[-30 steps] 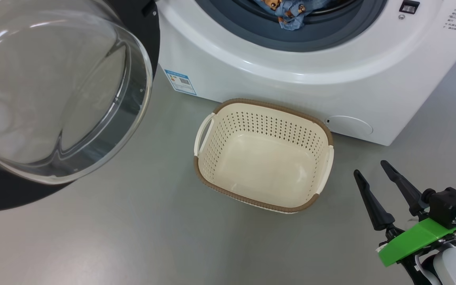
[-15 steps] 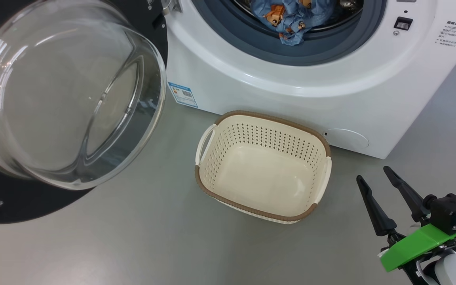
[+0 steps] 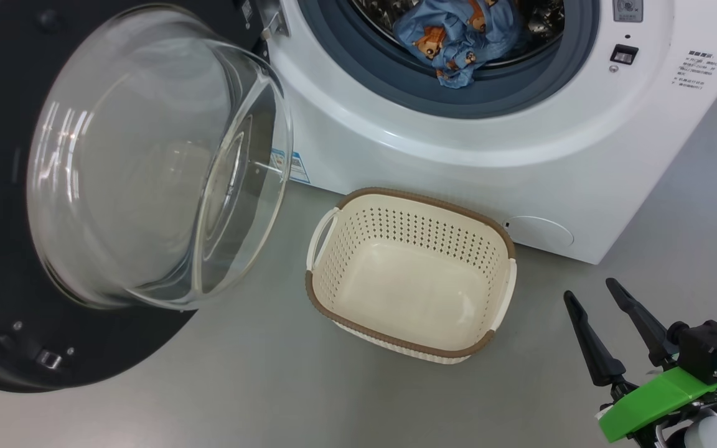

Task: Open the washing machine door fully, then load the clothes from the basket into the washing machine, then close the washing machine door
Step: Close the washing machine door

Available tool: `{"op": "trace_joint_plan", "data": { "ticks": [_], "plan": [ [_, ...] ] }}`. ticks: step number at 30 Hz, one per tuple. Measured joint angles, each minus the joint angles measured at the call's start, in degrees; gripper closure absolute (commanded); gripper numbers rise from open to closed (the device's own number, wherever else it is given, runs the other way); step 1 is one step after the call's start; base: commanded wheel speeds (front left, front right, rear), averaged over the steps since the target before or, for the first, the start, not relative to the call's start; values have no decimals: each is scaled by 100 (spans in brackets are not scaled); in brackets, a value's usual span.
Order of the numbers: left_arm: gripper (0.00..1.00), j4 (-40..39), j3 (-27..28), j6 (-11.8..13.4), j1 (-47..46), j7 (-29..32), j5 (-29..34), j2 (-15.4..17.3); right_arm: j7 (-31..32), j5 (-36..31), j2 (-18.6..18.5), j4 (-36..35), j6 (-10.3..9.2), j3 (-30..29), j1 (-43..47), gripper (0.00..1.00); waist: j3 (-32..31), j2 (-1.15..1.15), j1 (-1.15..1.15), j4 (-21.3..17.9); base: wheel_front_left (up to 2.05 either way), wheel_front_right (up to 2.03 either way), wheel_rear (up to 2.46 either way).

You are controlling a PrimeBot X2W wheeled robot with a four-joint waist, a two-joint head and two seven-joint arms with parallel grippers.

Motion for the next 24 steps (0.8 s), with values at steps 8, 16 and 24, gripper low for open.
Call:
{"op": "trace_joint_plan", "data": {
  "ticks": [8, 16, 24],
  "plan": [
    [100, -776, -23, 1, 238, 300, -266, -10, 0, -1, 86, 2, 0, -76, 104, 0, -181, 0, 0, -22, 0, 0, 0],
    [100, -1533, -126, 1, 456, 538, -305, -127, 0, -1, 177, -3, 0, -130, 252, 0, -321, 0, 0, -153, 0, 0, 0],
    [100, -2170, -370, 2, 466, 572, -283, -494, 0, -10, 196, -36, 0, -264, 340, 0, -371, 0, 0, -377, 0, 0, 0]
  ]
}}
